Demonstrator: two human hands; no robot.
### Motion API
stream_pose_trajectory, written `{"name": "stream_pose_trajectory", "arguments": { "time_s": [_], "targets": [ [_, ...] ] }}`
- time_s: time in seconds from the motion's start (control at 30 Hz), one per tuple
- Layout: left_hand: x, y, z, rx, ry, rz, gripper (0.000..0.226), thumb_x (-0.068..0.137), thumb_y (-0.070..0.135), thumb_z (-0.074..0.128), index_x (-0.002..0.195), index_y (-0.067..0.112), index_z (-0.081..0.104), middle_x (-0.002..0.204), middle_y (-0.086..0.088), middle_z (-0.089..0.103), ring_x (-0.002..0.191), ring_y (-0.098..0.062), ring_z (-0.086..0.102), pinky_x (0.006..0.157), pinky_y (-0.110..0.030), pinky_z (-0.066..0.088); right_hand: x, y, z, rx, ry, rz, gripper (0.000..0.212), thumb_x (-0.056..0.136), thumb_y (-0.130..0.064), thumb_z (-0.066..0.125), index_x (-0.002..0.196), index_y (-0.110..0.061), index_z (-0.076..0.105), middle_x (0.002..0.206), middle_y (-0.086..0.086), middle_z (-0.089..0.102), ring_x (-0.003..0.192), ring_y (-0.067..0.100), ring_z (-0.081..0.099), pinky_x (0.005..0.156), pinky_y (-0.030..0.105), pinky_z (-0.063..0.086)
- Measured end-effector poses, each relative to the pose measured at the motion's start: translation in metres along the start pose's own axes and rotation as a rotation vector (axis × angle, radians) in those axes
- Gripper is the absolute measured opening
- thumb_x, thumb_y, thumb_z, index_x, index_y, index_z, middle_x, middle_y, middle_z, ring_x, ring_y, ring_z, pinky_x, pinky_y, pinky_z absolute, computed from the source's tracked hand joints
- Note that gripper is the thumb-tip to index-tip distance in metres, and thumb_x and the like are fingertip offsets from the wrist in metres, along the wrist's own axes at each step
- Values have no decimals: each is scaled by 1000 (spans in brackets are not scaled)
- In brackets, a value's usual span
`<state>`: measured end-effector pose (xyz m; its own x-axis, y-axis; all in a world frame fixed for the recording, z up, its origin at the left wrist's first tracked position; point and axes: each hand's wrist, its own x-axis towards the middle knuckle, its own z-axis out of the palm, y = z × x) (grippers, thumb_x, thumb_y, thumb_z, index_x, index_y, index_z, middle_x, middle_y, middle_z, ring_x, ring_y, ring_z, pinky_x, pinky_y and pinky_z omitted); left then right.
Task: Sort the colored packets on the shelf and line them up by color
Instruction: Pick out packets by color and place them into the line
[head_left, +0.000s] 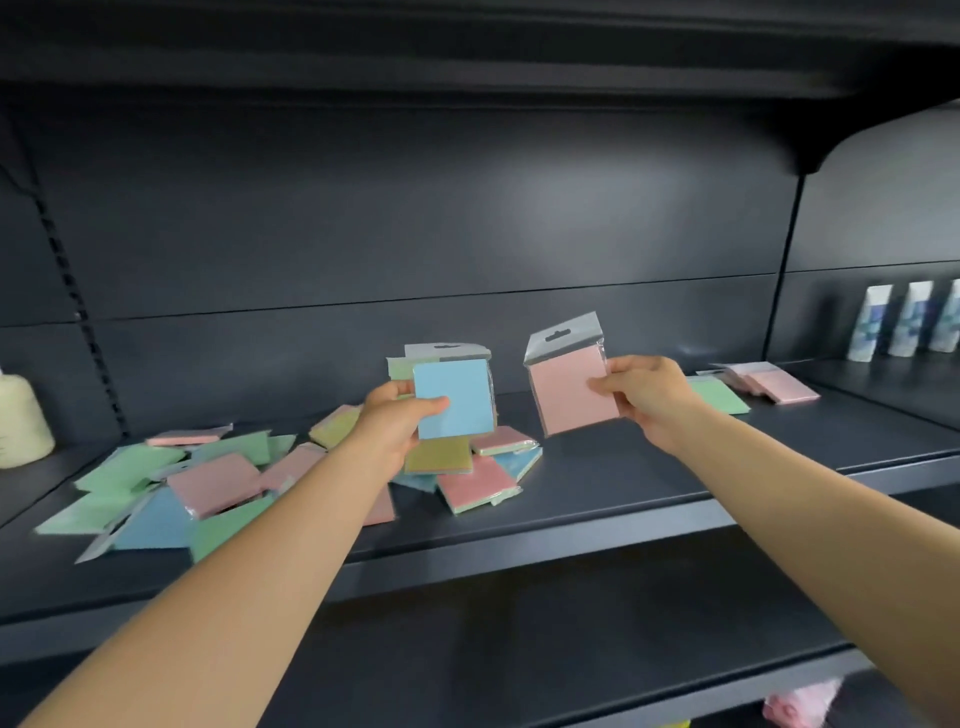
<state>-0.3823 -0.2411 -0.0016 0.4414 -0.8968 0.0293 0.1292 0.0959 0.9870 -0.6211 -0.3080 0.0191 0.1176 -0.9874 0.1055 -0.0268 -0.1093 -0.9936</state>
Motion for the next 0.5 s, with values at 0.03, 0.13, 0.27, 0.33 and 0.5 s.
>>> {"name": "stream_pose_trajectory", "arguments": {
  "time_s": [0.03, 0.13, 0.27, 0.33, 0.5],
  "targets": [
    [0, -2, 9, -4, -6, -4, 21, 81, -7, 64, 91, 10, 56, 91, -7, 66, 81, -20, 65, 79, -35, 54, 1, -1, -7, -6, 7, -5, 13, 81, 7, 65, 81, -7, 64, 91, 15, 68, 85, 28, 64, 90, 42, 51],
    [4, -5, 38, -6, -18, -6, 22, 80, -8, 66, 91, 9, 57, 93, -8, 67, 83, -21, 65, 84, -38, 53, 12, -2, -32, -9, 12, -33, 13, 81, 7, 65, 84, -5, 64, 92, 15, 68, 85, 28, 64, 86, 38, 53],
    [13, -11, 86, -2, -19, 11, 20, 81, -8, 64, 88, 9, 56, 92, -9, 66, 81, -23, 64, 75, -36, 54, 38, 0, -74, -13, 9, -55, 13, 81, 6, 65, 84, -6, 64, 89, 14, 68, 76, 25, 64, 71, 27, 56],
    [20, -16, 114, 4, -7, 11, 21, 82, -7, 64, 89, 10, 55, 95, -9, 65, 82, -23, 64, 66, -32, 52, 54, 1, -97, -15, -1, -65, 14, 81, 7, 65, 82, -7, 64, 84, 11, 68, 72, 23, 64, 67, 25, 55],
    [36, -32, 191, -38, 56, 14, 20, 82, -7, 64, 91, 9, 56, 107, -12, 64, 95, -27, 63, 70, -29, 53, 105, 7, -163, -38, -70, -79, 14, 81, 7, 65, 82, -7, 64, 87, 12, 69, 81, 28, 65, 85, 37, 54]
  ]
}}
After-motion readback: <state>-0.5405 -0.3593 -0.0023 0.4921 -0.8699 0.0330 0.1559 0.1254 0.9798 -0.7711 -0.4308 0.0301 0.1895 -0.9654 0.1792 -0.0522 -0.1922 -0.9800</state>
